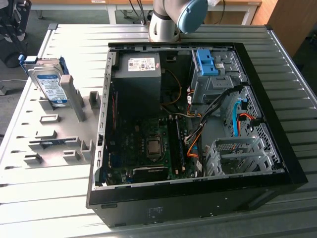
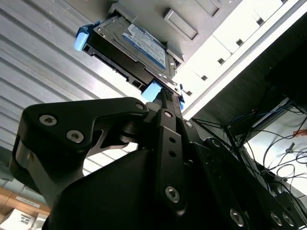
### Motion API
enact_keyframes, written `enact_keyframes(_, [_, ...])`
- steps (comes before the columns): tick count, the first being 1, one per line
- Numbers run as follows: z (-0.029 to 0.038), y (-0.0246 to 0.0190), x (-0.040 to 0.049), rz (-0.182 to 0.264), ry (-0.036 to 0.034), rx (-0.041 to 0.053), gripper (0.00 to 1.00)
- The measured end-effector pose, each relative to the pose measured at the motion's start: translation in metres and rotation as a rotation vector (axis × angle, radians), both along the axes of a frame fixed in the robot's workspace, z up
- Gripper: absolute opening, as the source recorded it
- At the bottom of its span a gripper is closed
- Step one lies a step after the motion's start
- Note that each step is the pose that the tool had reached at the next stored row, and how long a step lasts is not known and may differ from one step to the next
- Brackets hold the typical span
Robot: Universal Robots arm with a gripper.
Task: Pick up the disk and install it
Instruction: 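Pick up the disk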
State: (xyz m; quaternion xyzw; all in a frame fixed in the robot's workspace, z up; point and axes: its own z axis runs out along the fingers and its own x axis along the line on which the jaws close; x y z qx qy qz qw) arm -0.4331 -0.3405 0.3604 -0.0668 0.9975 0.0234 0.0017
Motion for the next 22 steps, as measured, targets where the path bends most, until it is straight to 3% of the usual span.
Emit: enact_keyframes(22, [0.0000,0.0000,0.0000,0.047,0.0000,0.0000,0.11])
